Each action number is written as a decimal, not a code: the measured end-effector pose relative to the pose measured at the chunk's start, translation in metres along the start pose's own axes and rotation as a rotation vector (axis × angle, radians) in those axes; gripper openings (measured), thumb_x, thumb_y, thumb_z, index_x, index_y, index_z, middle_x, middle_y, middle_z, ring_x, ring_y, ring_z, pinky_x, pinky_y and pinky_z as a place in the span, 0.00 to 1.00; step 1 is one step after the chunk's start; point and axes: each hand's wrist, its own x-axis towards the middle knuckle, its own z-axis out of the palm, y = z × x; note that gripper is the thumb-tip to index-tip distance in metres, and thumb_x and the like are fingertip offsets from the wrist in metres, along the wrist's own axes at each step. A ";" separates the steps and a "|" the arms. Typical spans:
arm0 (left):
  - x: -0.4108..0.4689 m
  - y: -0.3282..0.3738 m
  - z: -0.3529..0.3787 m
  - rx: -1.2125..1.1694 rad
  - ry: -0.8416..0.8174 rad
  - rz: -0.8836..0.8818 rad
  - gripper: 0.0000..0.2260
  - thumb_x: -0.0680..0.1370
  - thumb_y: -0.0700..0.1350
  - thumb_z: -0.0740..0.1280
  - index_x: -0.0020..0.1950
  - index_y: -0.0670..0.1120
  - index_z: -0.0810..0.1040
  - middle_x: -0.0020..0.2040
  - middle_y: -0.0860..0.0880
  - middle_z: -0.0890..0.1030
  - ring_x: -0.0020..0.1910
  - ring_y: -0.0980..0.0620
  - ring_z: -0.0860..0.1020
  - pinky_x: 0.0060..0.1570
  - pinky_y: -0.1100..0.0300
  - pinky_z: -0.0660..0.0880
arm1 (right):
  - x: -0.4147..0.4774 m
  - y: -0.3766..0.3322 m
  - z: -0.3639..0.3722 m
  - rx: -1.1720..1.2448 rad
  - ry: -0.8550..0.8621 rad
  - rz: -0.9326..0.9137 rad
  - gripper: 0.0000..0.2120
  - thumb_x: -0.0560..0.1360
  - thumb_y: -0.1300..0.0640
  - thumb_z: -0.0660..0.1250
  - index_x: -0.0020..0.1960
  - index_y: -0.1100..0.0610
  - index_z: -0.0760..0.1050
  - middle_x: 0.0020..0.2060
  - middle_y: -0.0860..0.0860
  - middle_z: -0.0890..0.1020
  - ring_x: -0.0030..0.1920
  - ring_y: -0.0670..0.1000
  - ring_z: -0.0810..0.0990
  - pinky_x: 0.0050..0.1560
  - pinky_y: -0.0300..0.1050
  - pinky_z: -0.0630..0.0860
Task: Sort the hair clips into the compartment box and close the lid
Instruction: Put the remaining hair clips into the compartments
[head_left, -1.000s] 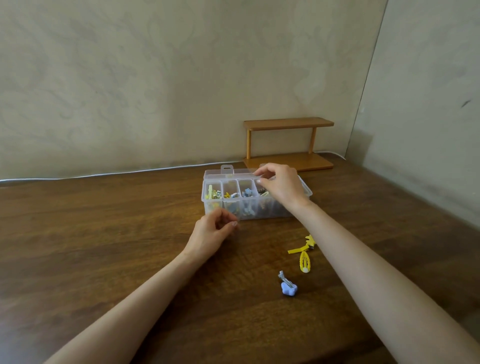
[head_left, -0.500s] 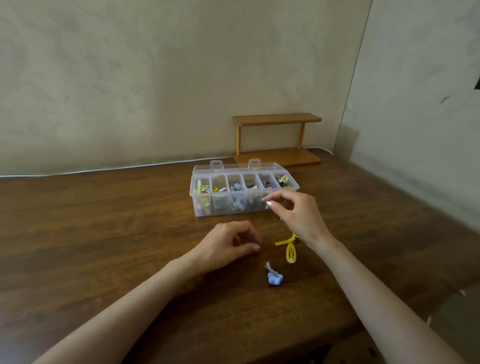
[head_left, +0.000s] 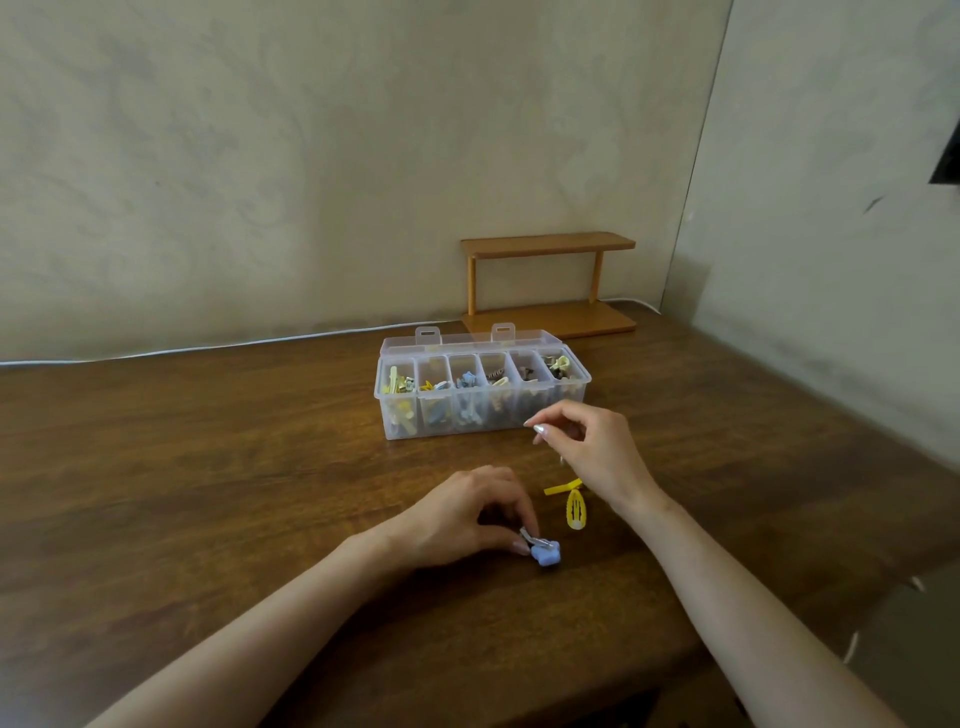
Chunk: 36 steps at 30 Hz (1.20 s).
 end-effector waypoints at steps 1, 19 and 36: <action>0.000 0.000 0.000 -0.007 0.007 -0.001 0.05 0.74 0.44 0.69 0.50 0.49 0.78 0.53 0.53 0.75 0.53 0.58 0.74 0.55 0.59 0.74 | 0.000 0.000 0.000 -0.006 -0.004 0.001 0.06 0.76 0.61 0.66 0.48 0.53 0.81 0.38 0.46 0.82 0.38 0.38 0.78 0.38 0.33 0.73; -0.002 -0.013 -0.019 -0.125 0.340 -0.185 0.02 0.76 0.46 0.65 0.45 0.52 0.77 0.42 0.54 0.80 0.41 0.61 0.78 0.42 0.68 0.75 | -0.001 0.001 0.001 -0.051 -0.045 -0.007 0.06 0.76 0.60 0.66 0.48 0.51 0.80 0.37 0.45 0.82 0.40 0.40 0.79 0.41 0.34 0.75; 0.082 -0.067 -0.102 0.337 0.535 -0.439 0.10 0.77 0.51 0.65 0.39 0.48 0.80 0.32 0.56 0.75 0.33 0.56 0.73 0.36 0.58 0.71 | 0.002 0.005 -0.001 -0.076 -0.033 -0.006 0.06 0.76 0.60 0.66 0.49 0.51 0.80 0.38 0.44 0.81 0.40 0.41 0.79 0.40 0.32 0.74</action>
